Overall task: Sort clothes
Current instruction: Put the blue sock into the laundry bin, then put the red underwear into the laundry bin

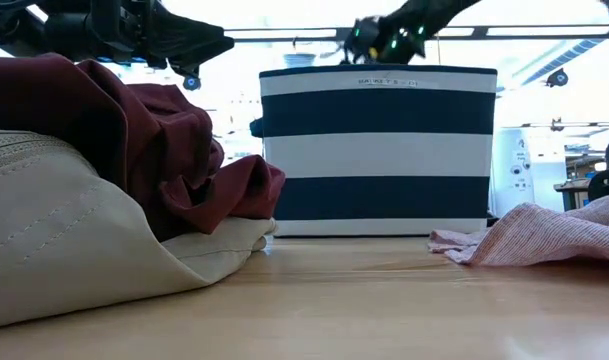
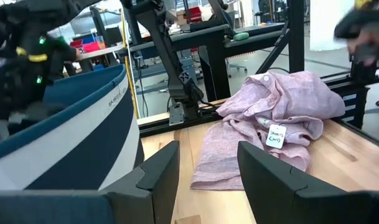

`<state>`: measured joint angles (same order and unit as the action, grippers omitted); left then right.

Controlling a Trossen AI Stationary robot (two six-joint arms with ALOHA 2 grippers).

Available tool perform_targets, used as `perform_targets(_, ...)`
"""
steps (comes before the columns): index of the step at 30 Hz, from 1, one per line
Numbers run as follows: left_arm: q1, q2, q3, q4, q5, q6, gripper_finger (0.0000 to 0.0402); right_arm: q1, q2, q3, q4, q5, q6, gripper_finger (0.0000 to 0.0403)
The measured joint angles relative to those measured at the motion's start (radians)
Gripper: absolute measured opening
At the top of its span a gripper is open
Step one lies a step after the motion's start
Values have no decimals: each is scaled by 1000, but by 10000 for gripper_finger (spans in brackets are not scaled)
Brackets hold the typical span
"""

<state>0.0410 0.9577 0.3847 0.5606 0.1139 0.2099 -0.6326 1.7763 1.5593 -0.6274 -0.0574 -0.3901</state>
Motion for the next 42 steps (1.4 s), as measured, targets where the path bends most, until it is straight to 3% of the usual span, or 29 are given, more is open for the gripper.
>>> perform_targets(13, 0, 0, 0, -3, 0, -43, 151, -37, 166, 0, -4, 4, 88, 1)
perform_targets(18, 0, -1, 0, -4, 0, -41, 156, -27, 144, 0, -12, 6, 77, 34)
perform_targets(22, -1, -16, 0, -5, 10, -77, 176, -23, 65, 0, -13, 5, 76, 93)
perform_targets(27, -7, -55, 0, -30, 123, -128, 209, -9, -82, 0, -22, 33, 57, 170)
perform_targets(31, -33, -87, 0, -65, 140, -119, 227, 24, -213, 0, -22, 31, 31, 211)
perform_targets(35, -63, -96, 42, -193, 139, -109, 233, 73, -341, -13, -22, 7, 24, 236)
perform_targets(42, -161, -47, 205, -534, 68, -36, 222, 149, -520, -126, 42, -211, 42, 232)
